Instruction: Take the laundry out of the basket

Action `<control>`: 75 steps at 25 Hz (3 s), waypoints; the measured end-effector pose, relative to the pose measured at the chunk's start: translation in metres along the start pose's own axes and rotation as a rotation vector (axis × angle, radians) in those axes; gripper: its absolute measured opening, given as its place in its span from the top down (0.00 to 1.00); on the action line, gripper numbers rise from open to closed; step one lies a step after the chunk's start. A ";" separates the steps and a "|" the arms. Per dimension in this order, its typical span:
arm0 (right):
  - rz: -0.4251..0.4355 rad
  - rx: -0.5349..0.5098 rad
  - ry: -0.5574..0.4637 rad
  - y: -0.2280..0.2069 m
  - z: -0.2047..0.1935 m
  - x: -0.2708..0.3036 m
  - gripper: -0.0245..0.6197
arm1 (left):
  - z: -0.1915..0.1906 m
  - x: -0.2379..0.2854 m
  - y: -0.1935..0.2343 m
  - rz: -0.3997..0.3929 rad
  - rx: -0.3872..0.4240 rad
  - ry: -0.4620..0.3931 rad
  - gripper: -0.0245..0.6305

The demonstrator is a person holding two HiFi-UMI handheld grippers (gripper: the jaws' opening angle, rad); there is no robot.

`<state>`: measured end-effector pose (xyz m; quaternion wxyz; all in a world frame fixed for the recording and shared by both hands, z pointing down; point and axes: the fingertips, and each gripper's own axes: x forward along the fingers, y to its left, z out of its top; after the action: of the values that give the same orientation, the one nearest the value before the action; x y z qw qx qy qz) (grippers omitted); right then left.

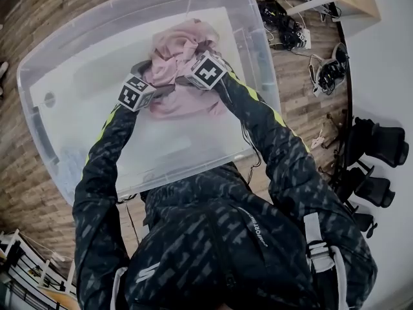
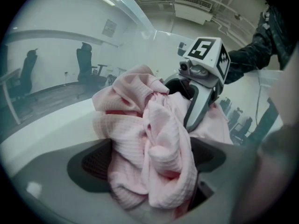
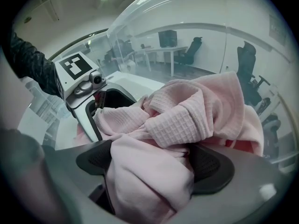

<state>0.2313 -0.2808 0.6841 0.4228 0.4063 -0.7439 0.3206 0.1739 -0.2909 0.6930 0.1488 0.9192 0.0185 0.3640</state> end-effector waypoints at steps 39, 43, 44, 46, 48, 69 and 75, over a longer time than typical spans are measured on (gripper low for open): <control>0.043 0.002 -0.222 0.009 0.055 -0.045 0.79 | 0.060 -0.010 -0.007 -0.003 0.021 -0.125 0.63; 0.028 0.035 -0.284 0.009 0.063 -0.073 0.79 | 0.084 -0.023 -0.017 0.016 0.040 -0.164 0.63; 0.022 0.035 -0.300 0.009 0.067 -0.081 0.79 | 0.090 -0.028 -0.019 0.025 0.050 -0.174 0.63; 0.005 0.027 -0.329 0.009 0.075 -0.095 0.79 | 0.104 -0.038 -0.020 0.044 0.074 -0.194 0.63; -0.016 0.015 -0.353 0.011 0.084 -0.110 0.79 | 0.116 -0.048 -0.024 0.061 0.095 -0.215 0.63; -0.065 -0.094 -0.725 0.078 0.136 -0.286 0.79 | 0.221 -0.184 -0.115 0.323 0.271 -0.386 0.64; -0.061 -0.104 -0.777 0.104 0.139 -0.315 0.78 | 0.227 -0.213 -0.140 0.359 0.273 -0.428 0.65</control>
<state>0.1877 -0.2420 0.3296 0.1391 0.4972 -0.8514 0.0921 0.1813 -0.2461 0.3544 -0.0420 0.9751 -0.1271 0.1768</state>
